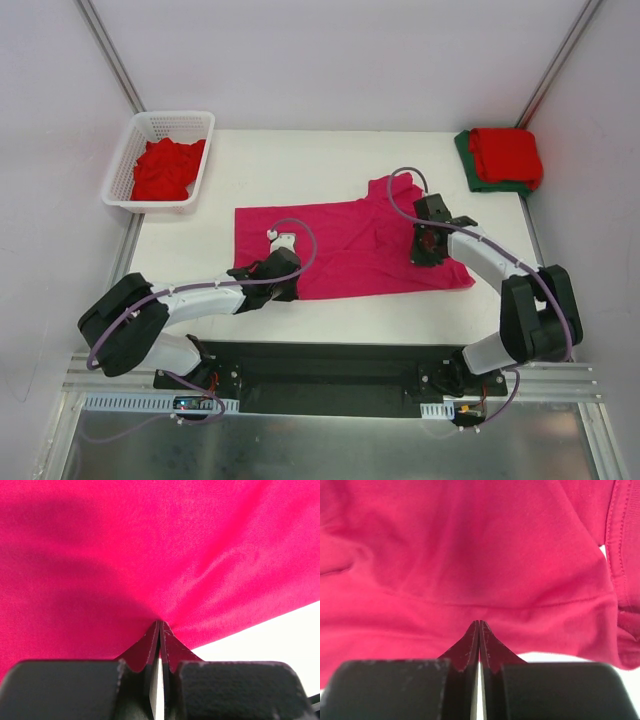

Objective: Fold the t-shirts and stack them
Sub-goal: Fold the flattened tshirt in 1/3 of the way

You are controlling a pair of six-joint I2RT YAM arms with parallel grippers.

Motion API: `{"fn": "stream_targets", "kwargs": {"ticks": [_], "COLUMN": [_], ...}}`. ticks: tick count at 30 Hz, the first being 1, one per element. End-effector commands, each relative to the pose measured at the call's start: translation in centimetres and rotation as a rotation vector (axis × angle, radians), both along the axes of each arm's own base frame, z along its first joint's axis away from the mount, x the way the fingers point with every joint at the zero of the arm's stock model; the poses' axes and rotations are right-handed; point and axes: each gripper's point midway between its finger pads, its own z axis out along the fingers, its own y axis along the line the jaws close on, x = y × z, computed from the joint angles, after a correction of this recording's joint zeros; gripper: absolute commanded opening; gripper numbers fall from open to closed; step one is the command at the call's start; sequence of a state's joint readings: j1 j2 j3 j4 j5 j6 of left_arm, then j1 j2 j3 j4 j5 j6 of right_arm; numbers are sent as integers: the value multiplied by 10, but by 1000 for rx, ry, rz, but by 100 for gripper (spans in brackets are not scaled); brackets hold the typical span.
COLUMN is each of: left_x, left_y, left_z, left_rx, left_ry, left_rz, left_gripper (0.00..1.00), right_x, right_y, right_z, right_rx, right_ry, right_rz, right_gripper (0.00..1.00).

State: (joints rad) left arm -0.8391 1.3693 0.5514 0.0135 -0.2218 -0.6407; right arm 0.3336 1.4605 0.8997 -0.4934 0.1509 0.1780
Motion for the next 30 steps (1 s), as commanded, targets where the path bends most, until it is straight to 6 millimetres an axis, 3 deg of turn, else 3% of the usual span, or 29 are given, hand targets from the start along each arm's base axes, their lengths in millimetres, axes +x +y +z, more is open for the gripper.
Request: {"fn": "stream_targets", "kwargs": {"ticks": [1,7,24,30], "left_x": [-36,-36,-38,-40], "left_y": [45,46,47,47], "left_z": [-32,-33,-35,-36], "left_rx": [185,187,189,185], "left_ry": [127,128,137,142], "left_rz": [4,7,11,15], "left_gripper": [0,0,0,0], "right_x": [15,0,-60,-67], "right_y": [-10,-18,-14,-19], "right_z": [-8,-28,-34,-30], "right_rx": [-29,3,114,100], "right_ry": [-10,59,149,144], "right_rz": [-38,-60,-90,-97], "right_gripper": [2,1,1,1]}}
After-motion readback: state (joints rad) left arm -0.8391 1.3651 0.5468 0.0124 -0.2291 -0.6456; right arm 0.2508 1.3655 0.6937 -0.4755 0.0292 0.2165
